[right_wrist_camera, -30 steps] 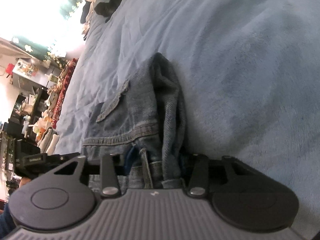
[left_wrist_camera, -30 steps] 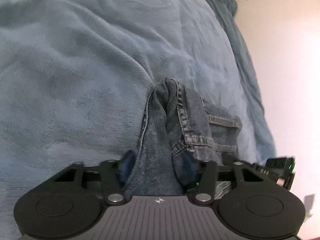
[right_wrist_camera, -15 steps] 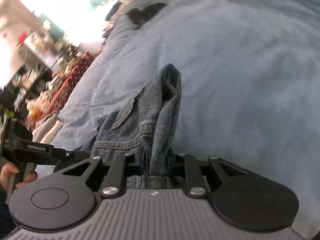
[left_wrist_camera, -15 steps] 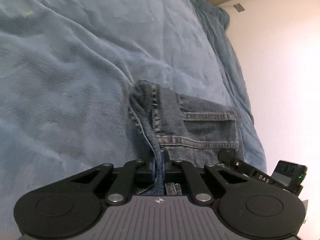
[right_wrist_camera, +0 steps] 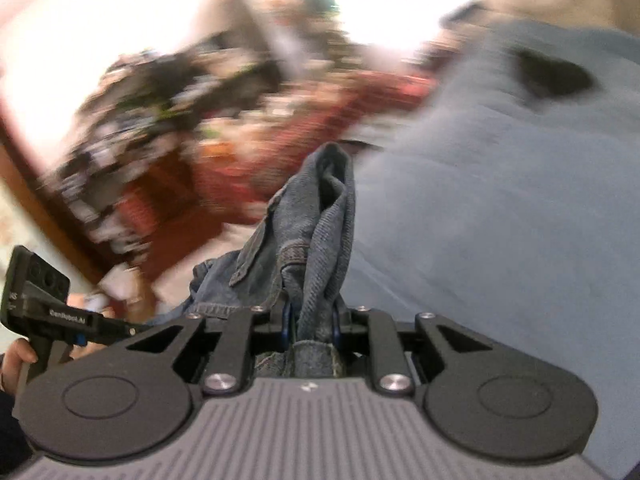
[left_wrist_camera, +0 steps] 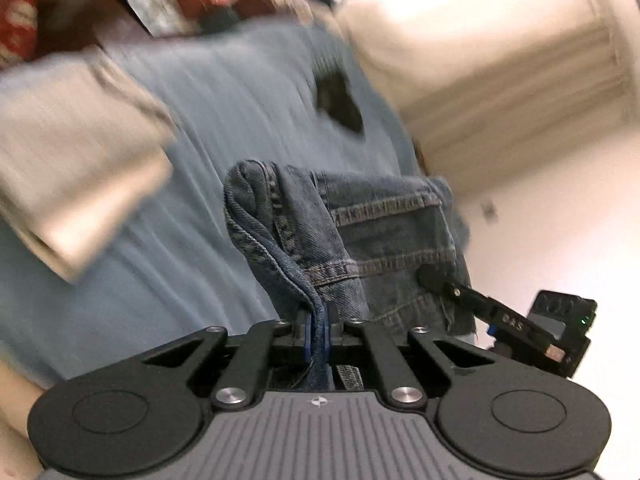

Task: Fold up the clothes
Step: 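Grasp the folded shorts bundle with both grippers and lift it, then carry the lifted shorts with both grippers toward the stack beside the bed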

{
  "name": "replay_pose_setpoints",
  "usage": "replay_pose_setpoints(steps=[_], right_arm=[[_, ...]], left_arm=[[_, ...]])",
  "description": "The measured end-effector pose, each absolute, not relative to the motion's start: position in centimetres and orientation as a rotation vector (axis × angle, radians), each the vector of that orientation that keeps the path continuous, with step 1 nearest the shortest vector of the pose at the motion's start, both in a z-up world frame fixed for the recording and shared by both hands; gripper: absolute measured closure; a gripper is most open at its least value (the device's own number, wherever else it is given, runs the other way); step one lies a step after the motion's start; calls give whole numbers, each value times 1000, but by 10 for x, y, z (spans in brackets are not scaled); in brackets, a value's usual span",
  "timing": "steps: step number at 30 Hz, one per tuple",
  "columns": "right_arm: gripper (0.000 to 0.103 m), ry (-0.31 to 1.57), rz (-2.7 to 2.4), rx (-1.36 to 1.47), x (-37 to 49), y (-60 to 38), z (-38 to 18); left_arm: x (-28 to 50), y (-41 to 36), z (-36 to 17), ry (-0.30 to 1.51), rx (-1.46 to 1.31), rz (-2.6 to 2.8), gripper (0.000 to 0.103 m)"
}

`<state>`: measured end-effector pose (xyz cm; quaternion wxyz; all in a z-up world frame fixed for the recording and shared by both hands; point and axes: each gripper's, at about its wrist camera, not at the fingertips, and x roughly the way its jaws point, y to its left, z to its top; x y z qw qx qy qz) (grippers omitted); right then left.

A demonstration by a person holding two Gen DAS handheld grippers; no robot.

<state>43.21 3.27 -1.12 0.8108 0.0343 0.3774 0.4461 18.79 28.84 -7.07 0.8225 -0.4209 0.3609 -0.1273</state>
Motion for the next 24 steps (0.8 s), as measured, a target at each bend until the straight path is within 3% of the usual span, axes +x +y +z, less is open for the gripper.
replay_pose_setpoints(steps=[6, 13, 16, 24], right_arm=[[83, 820, 1230, -14, 511, 190, -6], [83, 924, 1286, -95, 571, 317, -51], [82, 976, 1229, -185, 591, 351, -86], [65, 1004, 1105, -242, 599, 356, -130]], left_arm=[[166, 358, -59, 628, -923, -19, 98], [164, 409, -119, 649, -1090, 94, 98], [171, 404, -129, 653, -1050, 100, 98], [172, 406, -137, 721, -976, 130, 98]])
